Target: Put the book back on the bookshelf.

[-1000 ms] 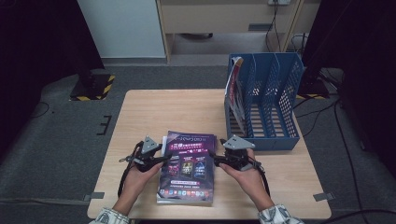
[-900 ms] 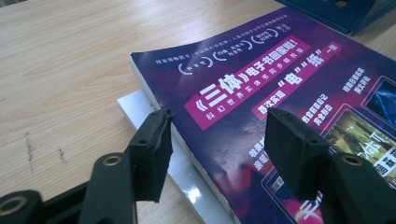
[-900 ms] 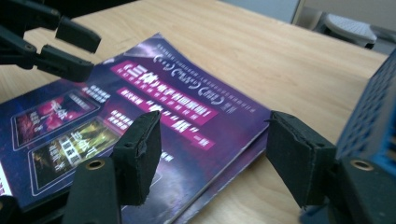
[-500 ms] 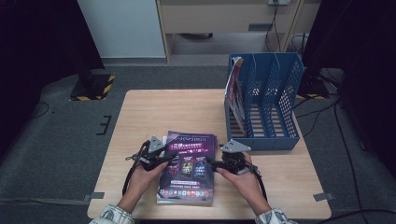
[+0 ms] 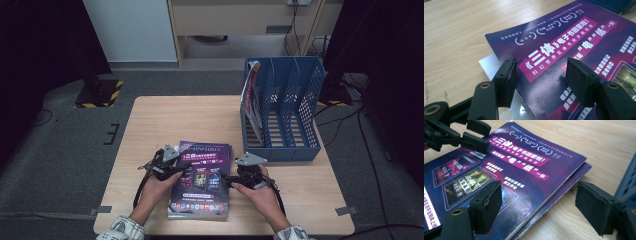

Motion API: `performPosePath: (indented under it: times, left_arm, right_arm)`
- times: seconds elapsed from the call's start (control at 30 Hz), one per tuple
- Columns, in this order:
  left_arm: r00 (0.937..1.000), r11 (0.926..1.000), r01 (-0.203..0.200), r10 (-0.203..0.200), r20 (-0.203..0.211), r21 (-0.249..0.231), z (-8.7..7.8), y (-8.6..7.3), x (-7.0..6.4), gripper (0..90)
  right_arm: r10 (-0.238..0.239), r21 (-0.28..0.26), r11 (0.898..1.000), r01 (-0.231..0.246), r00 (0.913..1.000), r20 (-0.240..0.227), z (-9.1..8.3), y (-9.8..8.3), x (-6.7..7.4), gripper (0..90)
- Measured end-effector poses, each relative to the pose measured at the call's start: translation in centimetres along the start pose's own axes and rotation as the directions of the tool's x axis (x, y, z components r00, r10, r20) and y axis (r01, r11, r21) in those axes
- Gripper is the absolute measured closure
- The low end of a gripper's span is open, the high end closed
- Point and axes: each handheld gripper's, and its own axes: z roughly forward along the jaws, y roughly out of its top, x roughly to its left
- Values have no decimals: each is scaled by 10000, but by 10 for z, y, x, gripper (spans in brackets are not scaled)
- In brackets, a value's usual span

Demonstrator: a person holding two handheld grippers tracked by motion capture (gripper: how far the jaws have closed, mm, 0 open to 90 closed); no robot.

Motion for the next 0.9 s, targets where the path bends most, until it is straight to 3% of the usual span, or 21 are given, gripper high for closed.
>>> performPosePath:
  times: [0.13,0.53,0.9]
  left_arm:
    - [9997,9998,180,-179,-136,54,0,0,1,347]
    - [9963,9969,778,-781,357,79,1,-4,9,353]
    - [9967,9975,672,-680,437,213,-2,-4,9,382]
  right_arm:
    - [-3,35,10000,3,10000,-43,2,-2,-2,212]
    - [373,192,9991,-367,9988,-310,8,-4,-4,196]
    - [442,550,9976,-420,9983,-393,16,-7,-6,183]
